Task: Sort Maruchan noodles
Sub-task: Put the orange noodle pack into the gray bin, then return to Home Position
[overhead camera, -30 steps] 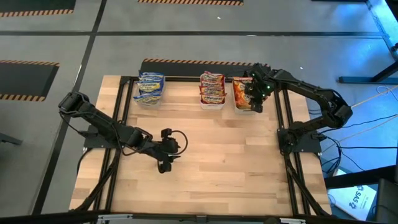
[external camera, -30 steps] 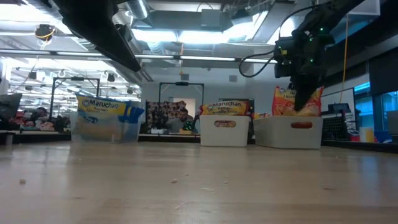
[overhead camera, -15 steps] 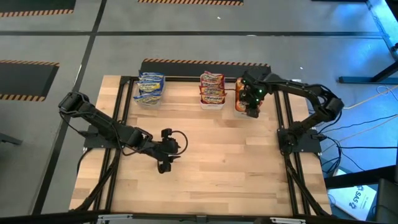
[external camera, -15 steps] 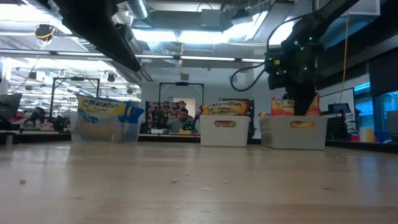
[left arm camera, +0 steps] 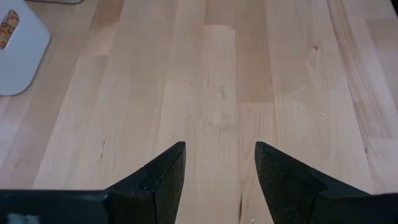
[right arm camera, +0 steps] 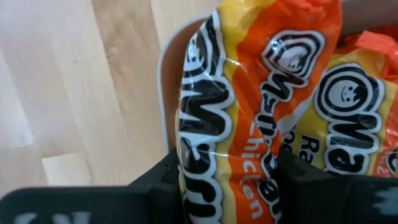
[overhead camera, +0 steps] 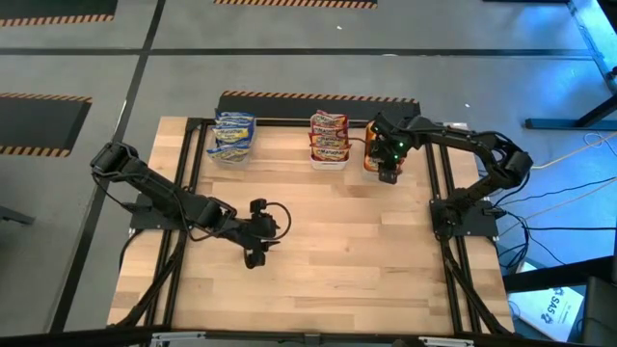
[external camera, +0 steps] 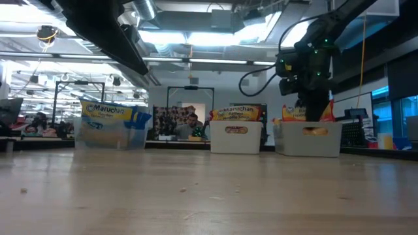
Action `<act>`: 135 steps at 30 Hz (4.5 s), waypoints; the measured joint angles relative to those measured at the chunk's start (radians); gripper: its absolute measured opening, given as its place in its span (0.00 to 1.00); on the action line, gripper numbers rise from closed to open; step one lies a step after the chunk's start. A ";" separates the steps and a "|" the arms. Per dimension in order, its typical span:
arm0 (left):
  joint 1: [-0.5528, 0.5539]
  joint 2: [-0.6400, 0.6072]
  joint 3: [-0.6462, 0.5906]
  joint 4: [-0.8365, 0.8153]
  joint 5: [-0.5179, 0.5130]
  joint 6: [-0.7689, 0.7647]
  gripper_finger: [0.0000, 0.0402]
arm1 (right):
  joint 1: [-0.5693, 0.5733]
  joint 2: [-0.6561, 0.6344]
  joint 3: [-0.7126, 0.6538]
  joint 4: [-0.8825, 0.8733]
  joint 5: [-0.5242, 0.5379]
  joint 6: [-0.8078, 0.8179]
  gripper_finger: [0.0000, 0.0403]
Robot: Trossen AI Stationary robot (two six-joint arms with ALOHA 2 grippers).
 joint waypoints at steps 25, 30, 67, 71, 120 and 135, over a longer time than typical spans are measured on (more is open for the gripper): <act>0.000 0.000 0.000 0.000 0.001 0.000 0.47 | -0.002 0.043 0.001 0.000 0.080 0.146 0.51; -0.001 0.000 0.000 0.000 0.002 0.000 0.47 | -0.002 0.045 0.063 -0.085 0.117 0.140 0.68; 0.072 -0.022 -0.094 0.199 0.109 0.202 0.12 | 0.776 -0.564 -0.346 0.731 0.091 0.739 0.37; 0.079 -0.110 -0.231 0.420 0.168 0.233 0.01 | 0.836 -0.647 -0.482 0.934 0.085 0.763 0.15; 0.313 -0.986 -0.845 0.749 0.151 0.280 0.08 | 0.849 -1.201 -0.865 1.116 0.252 0.668 0.10; 0.313 -1.349 -0.845 0.477 0.081 0.260 0.06 | 0.849 -1.460 -0.954 0.913 0.422 0.711 0.10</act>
